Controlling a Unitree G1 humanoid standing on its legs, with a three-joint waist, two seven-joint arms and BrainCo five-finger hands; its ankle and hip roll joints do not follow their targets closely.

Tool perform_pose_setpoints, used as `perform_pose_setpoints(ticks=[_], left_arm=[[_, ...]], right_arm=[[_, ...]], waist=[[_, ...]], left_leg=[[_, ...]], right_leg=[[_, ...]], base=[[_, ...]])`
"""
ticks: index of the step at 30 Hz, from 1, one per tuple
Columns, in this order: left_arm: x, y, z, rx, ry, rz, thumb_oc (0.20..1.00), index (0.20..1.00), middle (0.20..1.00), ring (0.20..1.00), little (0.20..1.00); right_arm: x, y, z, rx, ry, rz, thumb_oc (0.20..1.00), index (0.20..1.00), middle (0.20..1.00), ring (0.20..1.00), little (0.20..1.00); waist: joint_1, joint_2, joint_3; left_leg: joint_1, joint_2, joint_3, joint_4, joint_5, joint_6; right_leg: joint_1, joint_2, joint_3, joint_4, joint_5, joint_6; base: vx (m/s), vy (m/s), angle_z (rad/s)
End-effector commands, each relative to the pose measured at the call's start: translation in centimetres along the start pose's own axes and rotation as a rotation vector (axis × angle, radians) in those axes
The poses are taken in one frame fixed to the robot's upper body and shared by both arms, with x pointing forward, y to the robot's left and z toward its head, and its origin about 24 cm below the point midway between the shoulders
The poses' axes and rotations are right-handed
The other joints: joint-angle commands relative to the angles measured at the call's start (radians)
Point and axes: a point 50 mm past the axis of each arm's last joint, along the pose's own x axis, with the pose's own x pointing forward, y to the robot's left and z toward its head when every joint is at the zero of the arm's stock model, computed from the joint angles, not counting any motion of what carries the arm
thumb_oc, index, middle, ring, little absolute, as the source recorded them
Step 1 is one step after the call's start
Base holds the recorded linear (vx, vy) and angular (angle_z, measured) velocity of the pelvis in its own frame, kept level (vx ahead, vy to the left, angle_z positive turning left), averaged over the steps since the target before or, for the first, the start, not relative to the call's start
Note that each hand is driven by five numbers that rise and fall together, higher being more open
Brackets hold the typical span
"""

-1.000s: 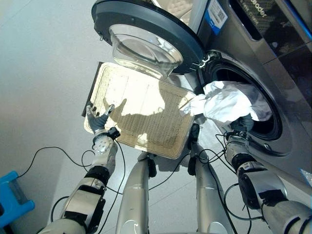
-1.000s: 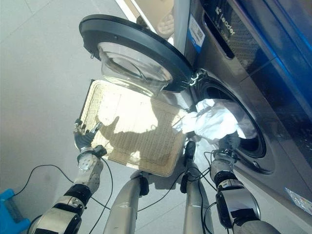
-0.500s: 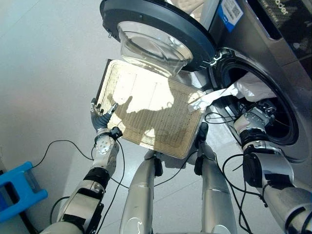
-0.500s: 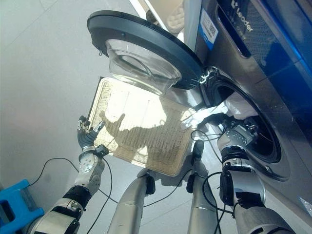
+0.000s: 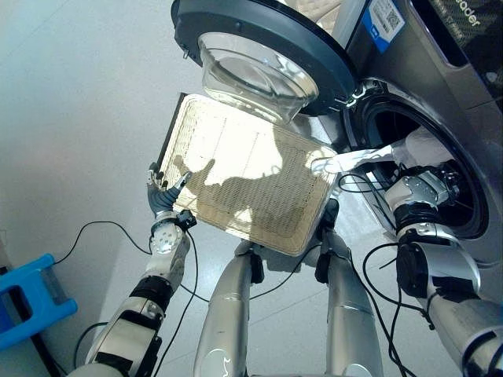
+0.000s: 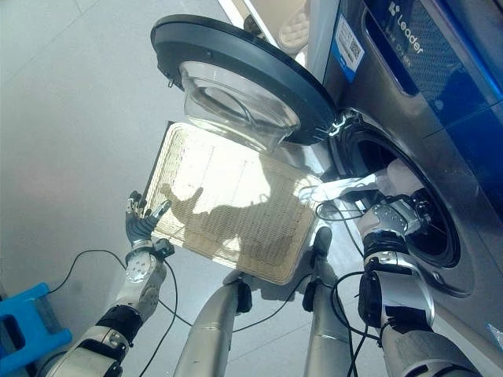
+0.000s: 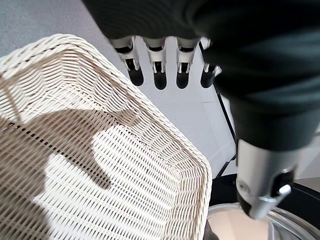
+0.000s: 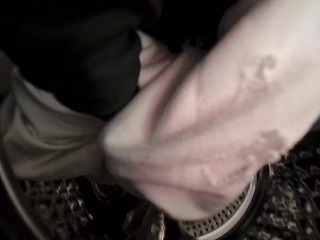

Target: Put the clothes into the washing machine.

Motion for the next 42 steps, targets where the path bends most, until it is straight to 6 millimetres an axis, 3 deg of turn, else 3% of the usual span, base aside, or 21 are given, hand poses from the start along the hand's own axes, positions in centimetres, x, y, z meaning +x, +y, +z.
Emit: perform_pose_setpoints(ticks=[1, 6, 18, 23, 27, 30, 32, 33, 34, 42], left_arm=[[-0.2, 0.7, 0.5, -0.018, -0.033, 0.03, 1.0, 1.0, 1.0, 1.0, 1.0], [-0.1, 0.5, 0.8, -0.024, -0.038, 0.032, 1.0, 1.0, 1.0, 1.0, 1.0], [-0.4, -0.3, 0.6, -0.02, -0.043, -0.014, 1.0, 1.0, 1.0, 1.0, 1.0], [-0.6, -1.0, 0.4, -0.01, -0.036, -0.039, 1.0, 1.0, 1.0, 1.0, 1.0], [-0.6, -1.4, 0.5, 0.012, -0.046, -0.076, 1.0, 1.0, 1.0, 1.0, 1.0], [-0.7, -1.7, 0.4, 0.019, -0.047, -0.091, 1.0, 1.0, 1.0, 1.0, 1.0], [-0.9, -1.9, 0.3, 0.038, -0.057, -0.11, 1.0, 1.0, 1.0, 1.0, 1.0], [-0.9, -1.9, 0.3, 0.038, -0.057, -0.11, 1.0, 1.0, 1.0, 1.0, 1.0], [-1.3, -2.4, 0.2, 0.051, -0.062, -0.129, 1.0, 1.0, 1.0, 1.0, 1.0], [-2.2, -4.0, -0.1, 0.041, -0.075, -0.176, 1.0, 1.0, 1.0, 1.0, 1.0]], right_arm=[[3.9, 4.2, 4.6, -0.014, -0.171, 0.127, 1.0, 1.0, 1.0, 1.0, 1.0], [4.1, 3.3, 2.5, -0.189, 0.065, 0.047, 1.0, 1.0, 1.0, 1.0, 1.0], [4.4, 2.0, 1.7, -0.5, 0.214, -0.035, 1.0, 1.0, 1.0, 1.0, 1.0], [3.8, 1.2, 0.7, -0.874, 0.303, -0.012, 1.0, 1.0, 1.0, 1.0, 1.0], [3.3, 0.5, 0.0, -1.477, 0.319, 0.153, 1.0, 1.0, 1.0, 1.0, 1.0], [2.9, 0.4, -0.4, -1.748, 0.263, 0.268, 1.0, 1.0, 1.0, 1.0, 1.0], [2.2, 0.1, -0.7, -1.996, 0.129, 0.381, 1.0, 1.0, 1.0, 1.0, 1.0], [2.2, 0.1, -0.7, -1.996, 0.129, 0.381, 1.0, 1.0, 1.0, 1.0, 1.0], [1.4, -0.1, -1.1, -2.154, 0.022, 0.491, 1.0, 1.0, 1.0, 1.0, 1.0], [-0.5, -1.7, -1.3, -2.506, -0.343, 0.788, 1.0, 1.0, 1.0, 1.0, 1.0]], waist=[[-0.027, 0.041, -0.027], [-0.025, 0.04, -0.027], [-0.013, 0.039, -0.027], [-0.007, 0.035, -0.027], [-0.001, 0.026, -0.027], [0.0, 0.021, -0.027], [0.0, 0.018, -0.027], [0.0, 0.018, -0.027], [-0.003, 0.014, -0.027], [-0.002, 0.021, -0.027]], left_leg=[[0.004, -0.025, -0.01, 0.014, -0.041, -0.077], [0.004, -0.023, -0.007, 0.011, -0.037, -0.075], [0.006, -0.025, -0.009, 0.0, -0.034, -0.071], [0.002, -0.025, -0.015, 0.001, -0.04, -0.068], [-0.009, -0.024, -0.021, 0.005, -0.037, -0.063], [-0.022, -0.02, -0.024, 0.01, -0.036, -0.06], [-0.03, -0.016, -0.023, 0.012, -0.034, -0.057], [-0.03, -0.016, -0.023, 0.012, -0.034, -0.057], [-0.04, -0.015, -0.019, 0.015, -0.033, -0.053], [-0.076, -0.015, -0.019, 0.017, -0.034, -0.046]], right_leg=[[-0.002, -0.045, -0.069, 0.192, -0.136, 0.119], [-0.003, -0.043, -0.07, 0.193, -0.14, 0.115], [0.002, -0.044, -0.082, 0.191, -0.145, 0.111], [0.0, -0.045, -0.085, 0.198, -0.153, 0.112], [-0.006, -0.044, -0.093, 0.196, -0.147, 0.11], [-0.017, -0.045, -0.096, 0.203, -0.146, 0.11], [-0.028, -0.043, -0.097, 0.212, -0.146, 0.111], [-0.028, -0.043, -0.097, 0.212, -0.146, 0.111], [-0.036, -0.042, -0.097, 0.211, -0.143, 0.111], [-0.069, -0.043, -0.099, 0.211, -0.143, 0.118]], base=[[0.0, 0.0, 0.0], [0.01, 0.004, 0.0], [0.0, -0.001, 0.0], [0.0, -0.007, 0.0], [0.01, -0.02, 0.0], [0.0, -0.02, 0.03], [0.0, -0.024, 0.04], [-0.01, -0.019, 0.05], [0.0, 0.0, 0.0], [0.0, -0.013, 0.04]])
